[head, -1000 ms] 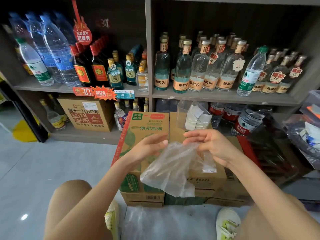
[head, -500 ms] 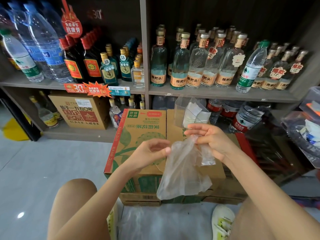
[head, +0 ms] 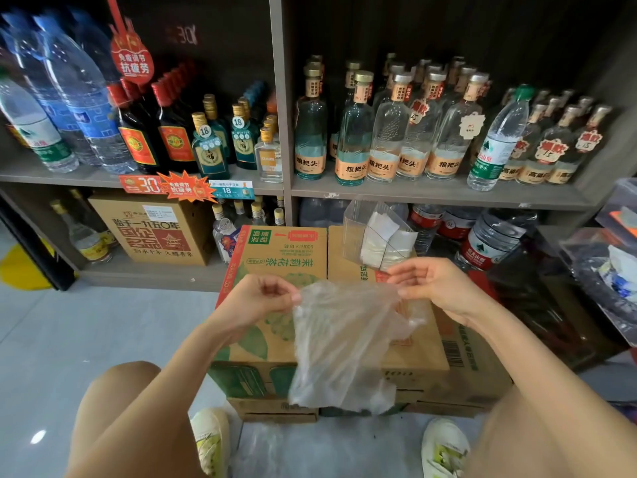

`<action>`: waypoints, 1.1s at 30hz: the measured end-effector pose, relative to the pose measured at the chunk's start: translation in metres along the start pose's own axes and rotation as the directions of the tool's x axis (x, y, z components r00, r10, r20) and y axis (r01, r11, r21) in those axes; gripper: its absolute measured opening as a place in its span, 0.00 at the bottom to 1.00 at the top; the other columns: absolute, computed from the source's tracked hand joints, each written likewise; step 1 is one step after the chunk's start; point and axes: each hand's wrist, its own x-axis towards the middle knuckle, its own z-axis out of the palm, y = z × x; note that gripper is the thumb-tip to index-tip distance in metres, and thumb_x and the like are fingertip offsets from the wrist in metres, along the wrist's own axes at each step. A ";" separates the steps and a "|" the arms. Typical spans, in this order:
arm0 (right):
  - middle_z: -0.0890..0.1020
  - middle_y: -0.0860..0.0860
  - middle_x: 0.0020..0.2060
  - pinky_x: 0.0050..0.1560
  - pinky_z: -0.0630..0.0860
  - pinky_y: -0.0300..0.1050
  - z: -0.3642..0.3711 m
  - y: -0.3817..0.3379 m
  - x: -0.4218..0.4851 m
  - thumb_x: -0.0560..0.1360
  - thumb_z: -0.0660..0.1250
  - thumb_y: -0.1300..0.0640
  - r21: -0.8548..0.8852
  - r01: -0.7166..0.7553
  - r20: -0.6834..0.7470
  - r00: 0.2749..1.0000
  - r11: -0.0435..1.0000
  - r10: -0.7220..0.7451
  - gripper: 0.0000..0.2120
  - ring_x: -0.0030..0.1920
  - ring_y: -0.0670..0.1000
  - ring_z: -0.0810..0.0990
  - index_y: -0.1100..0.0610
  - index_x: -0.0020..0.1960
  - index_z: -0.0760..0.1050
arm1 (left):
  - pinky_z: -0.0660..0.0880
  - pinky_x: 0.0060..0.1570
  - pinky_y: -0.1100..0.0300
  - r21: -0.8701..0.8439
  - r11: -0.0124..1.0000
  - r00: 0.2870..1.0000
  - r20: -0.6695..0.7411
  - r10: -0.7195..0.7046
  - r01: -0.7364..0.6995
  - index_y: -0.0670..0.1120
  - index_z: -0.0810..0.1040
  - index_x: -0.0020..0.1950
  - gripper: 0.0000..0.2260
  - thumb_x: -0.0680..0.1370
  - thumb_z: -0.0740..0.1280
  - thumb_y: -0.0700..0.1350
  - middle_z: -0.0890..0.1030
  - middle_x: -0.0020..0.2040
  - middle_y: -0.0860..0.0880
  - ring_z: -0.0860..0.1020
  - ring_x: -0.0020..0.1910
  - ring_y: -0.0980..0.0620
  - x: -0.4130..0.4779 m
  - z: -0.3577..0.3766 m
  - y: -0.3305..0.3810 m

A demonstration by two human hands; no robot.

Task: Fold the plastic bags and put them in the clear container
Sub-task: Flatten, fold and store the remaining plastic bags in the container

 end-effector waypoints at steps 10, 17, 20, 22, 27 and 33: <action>0.76 0.41 0.57 0.53 0.70 0.34 0.031 0.013 -0.013 0.75 0.67 0.50 -0.412 0.058 -0.236 0.957 0.909 -0.168 0.18 0.56 0.43 0.74 0.50 0.64 0.73 | 0.74 0.37 0.60 -0.163 0.978 0.896 -0.402 -0.187 0.130 0.41 0.77 0.42 0.06 0.78 0.65 0.33 0.75 0.33 0.46 0.72 0.31 0.51 0.032 -0.011 -0.019; 0.77 0.44 0.50 0.50 0.74 0.40 0.083 0.063 -0.015 0.73 0.71 0.48 -0.491 -0.143 -0.088 0.989 0.859 0.115 0.26 0.50 0.45 0.77 0.49 0.69 0.69 | 0.79 0.41 0.58 -0.269 0.940 0.852 -0.423 -0.309 0.207 0.40 0.76 0.52 0.06 0.79 0.67 0.41 0.78 0.43 0.45 0.77 0.38 0.49 0.043 -0.012 -0.030; 0.78 0.44 0.41 0.45 0.75 0.39 0.093 0.074 -0.012 0.74 0.71 0.53 -0.445 -0.159 -0.186 0.979 0.882 0.083 0.15 0.42 0.44 0.77 0.52 0.60 0.77 | 0.79 0.45 0.53 -0.051 0.969 0.804 -0.548 -0.230 0.242 0.44 0.74 0.57 0.15 0.77 0.68 0.53 0.78 0.49 0.47 0.78 0.43 0.49 0.024 -0.006 -0.026; 0.80 0.46 0.38 0.45 0.76 0.42 0.096 0.074 -0.012 0.74 0.71 0.57 -0.364 -0.146 -0.220 0.973 0.920 0.067 0.08 0.39 0.45 0.77 0.53 0.52 0.79 | 0.78 0.39 0.56 0.199 0.953 0.846 -0.526 -0.091 0.227 0.47 0.73 0.58 0.16 0.78 0.65 0.58 0.79 0.46 0.48 0.79 0.39 0.51 0.001 0.009 -0.022; 0.79 0.41 0.40 0.43 0.72 0.34 0.093 0.067 -0.014 0.74 0.70 0.60 -0.271 -0.063 -0.210 0.978 0.961 0.004 0.08 0.40 0.42 0.76 0.50 0.52 0.79 | 0.72 0.30 0.64 0.306 0.928 0.933 -0.347 -0.097 0.211 0.53 0.68 0.63 0.14 0.80 0.62 0.56 0.80 0.34 0.48 0.77 0.27 0.57 -0.022 0.038 -0.027; 0.80 0.47 0.44 0.40 0.72 0.28 0.066 0.059 -0.015 0.72 0.70 0.66 -0.176 -0.041 -0.204 0.979 0.984 0.004 0.13 0.44 0.43 0.76 0.49 0.49 0.79 | 0.76 0.33 0.61 -0.284 0.951 0.898 -0.376 -0.228 0.123 0.44 0.73 0.63 0.16 0.76 0.69 0.35 0.79 0.32 0.47 0.76 0.28 0.54 -0.020 0.017 -0.035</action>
